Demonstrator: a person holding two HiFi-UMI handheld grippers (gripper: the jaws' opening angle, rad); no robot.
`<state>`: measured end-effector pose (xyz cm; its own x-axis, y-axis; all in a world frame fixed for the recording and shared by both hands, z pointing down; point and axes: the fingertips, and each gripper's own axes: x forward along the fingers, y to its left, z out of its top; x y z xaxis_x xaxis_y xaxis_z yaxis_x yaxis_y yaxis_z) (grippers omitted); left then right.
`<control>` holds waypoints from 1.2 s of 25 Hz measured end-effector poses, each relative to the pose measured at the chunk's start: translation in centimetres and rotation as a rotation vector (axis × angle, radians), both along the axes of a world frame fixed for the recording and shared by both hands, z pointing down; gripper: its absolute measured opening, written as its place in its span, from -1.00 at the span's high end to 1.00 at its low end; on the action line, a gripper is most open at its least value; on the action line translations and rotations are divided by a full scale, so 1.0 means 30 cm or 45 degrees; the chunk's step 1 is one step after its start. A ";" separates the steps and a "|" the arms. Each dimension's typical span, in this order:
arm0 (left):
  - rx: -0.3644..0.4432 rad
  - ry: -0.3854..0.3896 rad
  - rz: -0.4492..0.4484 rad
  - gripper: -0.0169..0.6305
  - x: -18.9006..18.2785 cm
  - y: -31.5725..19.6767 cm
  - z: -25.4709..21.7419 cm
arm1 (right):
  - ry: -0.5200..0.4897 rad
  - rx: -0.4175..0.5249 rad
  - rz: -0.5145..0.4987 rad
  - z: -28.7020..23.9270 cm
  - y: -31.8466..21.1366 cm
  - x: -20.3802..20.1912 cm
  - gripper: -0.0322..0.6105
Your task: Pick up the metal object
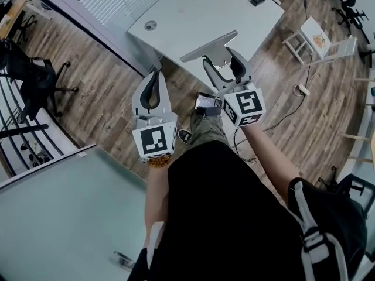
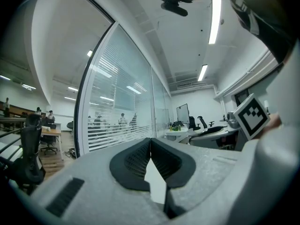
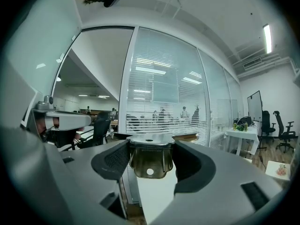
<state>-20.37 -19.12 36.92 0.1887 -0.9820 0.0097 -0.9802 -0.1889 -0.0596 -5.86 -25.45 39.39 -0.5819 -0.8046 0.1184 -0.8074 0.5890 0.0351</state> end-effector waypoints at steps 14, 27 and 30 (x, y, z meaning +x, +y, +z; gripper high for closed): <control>0.010 -0.019 0.015 0.90 -0.011 -0.026 0.001 | 0.049 0.000 -0.050 0.021 -0.010 -0.051 0.04; 0.002 -0.015 0.009 0.90 -0.013 -0.025 0.013 | 0.074 0.009 -0.073 0.017 0.002 -0.066 0.05; 0.009 -0.018 0.014 0.90 -0.008 -0.021 0.011 | 0.076 0.012 -0.073 0.011 0.004 -0.060 0.05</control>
